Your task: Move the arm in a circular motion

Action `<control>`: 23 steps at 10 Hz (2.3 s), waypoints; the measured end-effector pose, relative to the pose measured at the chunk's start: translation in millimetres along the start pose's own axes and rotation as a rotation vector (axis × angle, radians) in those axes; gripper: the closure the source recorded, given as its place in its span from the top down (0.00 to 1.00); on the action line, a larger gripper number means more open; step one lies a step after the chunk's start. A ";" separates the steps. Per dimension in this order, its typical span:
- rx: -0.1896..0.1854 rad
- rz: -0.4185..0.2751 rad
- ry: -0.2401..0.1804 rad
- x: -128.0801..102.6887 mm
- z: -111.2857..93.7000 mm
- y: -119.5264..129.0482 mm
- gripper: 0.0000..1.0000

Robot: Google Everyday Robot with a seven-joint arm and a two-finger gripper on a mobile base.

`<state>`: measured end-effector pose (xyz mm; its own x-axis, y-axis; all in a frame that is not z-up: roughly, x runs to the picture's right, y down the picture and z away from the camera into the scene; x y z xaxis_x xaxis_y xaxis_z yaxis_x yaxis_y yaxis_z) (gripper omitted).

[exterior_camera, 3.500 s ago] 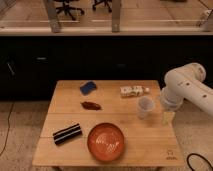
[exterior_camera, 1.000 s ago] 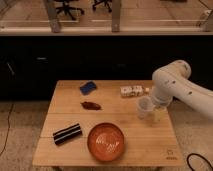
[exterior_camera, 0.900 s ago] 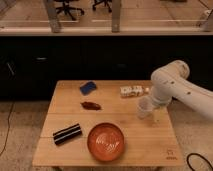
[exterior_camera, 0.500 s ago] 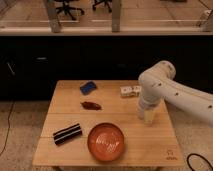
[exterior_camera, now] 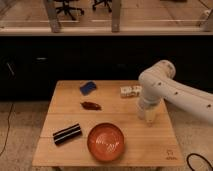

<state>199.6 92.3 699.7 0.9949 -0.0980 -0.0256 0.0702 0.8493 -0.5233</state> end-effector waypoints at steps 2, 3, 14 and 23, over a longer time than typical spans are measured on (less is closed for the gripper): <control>0.002 -0.003 0.004 -2.9 1.1 1.0 0.80; 0.001 -0.021 0.006 -0.1 2.5 1.6 0.80; 0.034 -0.042 0.017 -4.8 11.3 -22.4 0.80; 0.057 -0.031 0.009 0.1 20.1 -26.0 0.80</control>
<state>199.4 80.6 730.4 0.9915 -0.1287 -0.0178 0.1050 0.8740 -0.4745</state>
